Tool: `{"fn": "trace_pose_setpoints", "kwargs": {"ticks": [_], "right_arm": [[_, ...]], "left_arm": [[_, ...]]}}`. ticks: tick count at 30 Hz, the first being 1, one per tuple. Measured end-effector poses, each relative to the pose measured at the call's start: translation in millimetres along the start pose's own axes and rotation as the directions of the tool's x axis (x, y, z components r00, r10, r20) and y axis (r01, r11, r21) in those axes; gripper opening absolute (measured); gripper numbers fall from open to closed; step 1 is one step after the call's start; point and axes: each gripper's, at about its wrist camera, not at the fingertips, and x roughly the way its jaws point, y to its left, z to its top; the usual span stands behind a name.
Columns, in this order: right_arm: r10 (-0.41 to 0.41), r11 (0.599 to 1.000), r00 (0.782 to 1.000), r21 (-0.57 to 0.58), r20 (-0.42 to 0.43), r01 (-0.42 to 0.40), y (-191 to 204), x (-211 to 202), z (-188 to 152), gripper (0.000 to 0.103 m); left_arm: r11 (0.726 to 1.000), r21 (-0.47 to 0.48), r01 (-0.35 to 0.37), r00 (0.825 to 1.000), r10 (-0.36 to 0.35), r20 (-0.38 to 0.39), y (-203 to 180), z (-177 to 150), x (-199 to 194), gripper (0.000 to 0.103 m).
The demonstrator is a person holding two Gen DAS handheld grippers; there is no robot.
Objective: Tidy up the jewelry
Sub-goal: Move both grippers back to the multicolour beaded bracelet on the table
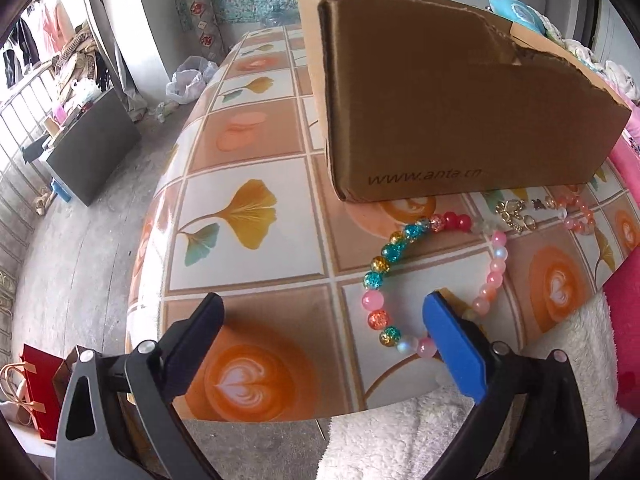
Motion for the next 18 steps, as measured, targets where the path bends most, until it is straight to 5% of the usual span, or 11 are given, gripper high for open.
{"fn": "trace_pose_setpoints", "kwargs": {"ticks": [5,13,18], "right_arm": [[0.044,0.999,0.997,-0.008,0.066,-0.044,-8.2,-15.9,-1.7,0.095],[0.231,0.956,0.971,0.198,-0.062,-0.215,-15.0,25.2,-10.8,0.095],[0.344,0.912,0.924,0.293,-0.165,-0.287,-5.4,58.0,-27.9,0.066]], "left_arm": [[1.0,-0.005,0.018,1.0,-0.019,-0.017,0.1,3.4,2.6,0.098],[1.0,0.001,0.031,1.0,-0.031,0.004,5.2,9.2,11.2,0.099],[0.999,0.041,0.014,0.999,-0.015,0.032,5.0,10.9,8.6,0.098]]}}
